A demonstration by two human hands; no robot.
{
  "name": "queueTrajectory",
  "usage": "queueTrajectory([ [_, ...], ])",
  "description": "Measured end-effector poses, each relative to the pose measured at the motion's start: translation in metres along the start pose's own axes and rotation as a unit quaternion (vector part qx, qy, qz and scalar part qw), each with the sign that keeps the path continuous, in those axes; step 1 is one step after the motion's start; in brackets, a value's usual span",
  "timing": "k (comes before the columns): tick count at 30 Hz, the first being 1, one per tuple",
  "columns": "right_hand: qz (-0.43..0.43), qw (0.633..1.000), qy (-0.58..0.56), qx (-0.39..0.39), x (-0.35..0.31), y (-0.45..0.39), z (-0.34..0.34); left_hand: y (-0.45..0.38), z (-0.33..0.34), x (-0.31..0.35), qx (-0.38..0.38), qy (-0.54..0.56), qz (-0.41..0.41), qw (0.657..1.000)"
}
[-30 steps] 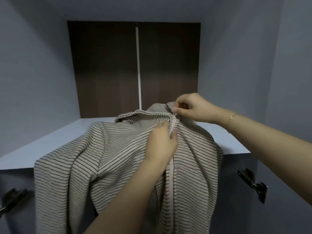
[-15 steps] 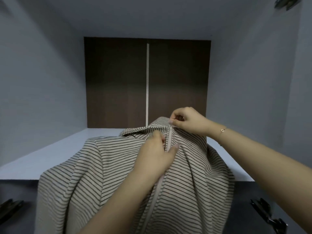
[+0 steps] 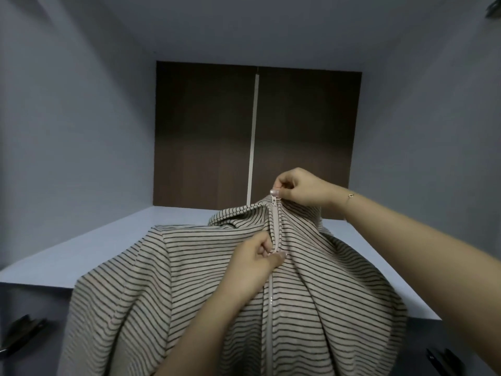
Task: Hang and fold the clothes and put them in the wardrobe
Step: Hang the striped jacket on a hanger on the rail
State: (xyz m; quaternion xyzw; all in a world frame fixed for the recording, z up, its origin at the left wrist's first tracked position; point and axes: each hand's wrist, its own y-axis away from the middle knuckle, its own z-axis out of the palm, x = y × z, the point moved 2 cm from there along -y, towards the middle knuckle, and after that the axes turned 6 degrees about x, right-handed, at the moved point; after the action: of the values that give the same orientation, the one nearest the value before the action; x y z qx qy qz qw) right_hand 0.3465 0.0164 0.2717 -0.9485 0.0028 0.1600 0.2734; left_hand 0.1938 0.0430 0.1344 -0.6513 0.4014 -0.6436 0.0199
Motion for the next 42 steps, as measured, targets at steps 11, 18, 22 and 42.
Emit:
queueTrajectory([
  [11, 0.05, 0.998, 0.002, 0.041, 0.048, 0.054, -0.015, 0.007, -0.003, 0.004, 0.025, -0.09, 0.053, 0.994],
  [18, 0.062, 0.994, -0.036, -0.083, 0.074, 0.098, 0.039, -0.058, -0.057, 0.006, 0.11, -0.514, -0.007, 0.851],
  [22, 0.077, 0.995, -0.039, -0.039, 0.078, 0.107, 0.052, -0.052, -0.065, -0.031, 0.032, -0.572, -0.108, 0.813],
  [42, 0.046, 0.987, -0.04, 0.145, 0.009, 0.182, 0.039, 0.043, -0.104, 0.017, 0.042, -0.316, 0.058, 0.946],
])
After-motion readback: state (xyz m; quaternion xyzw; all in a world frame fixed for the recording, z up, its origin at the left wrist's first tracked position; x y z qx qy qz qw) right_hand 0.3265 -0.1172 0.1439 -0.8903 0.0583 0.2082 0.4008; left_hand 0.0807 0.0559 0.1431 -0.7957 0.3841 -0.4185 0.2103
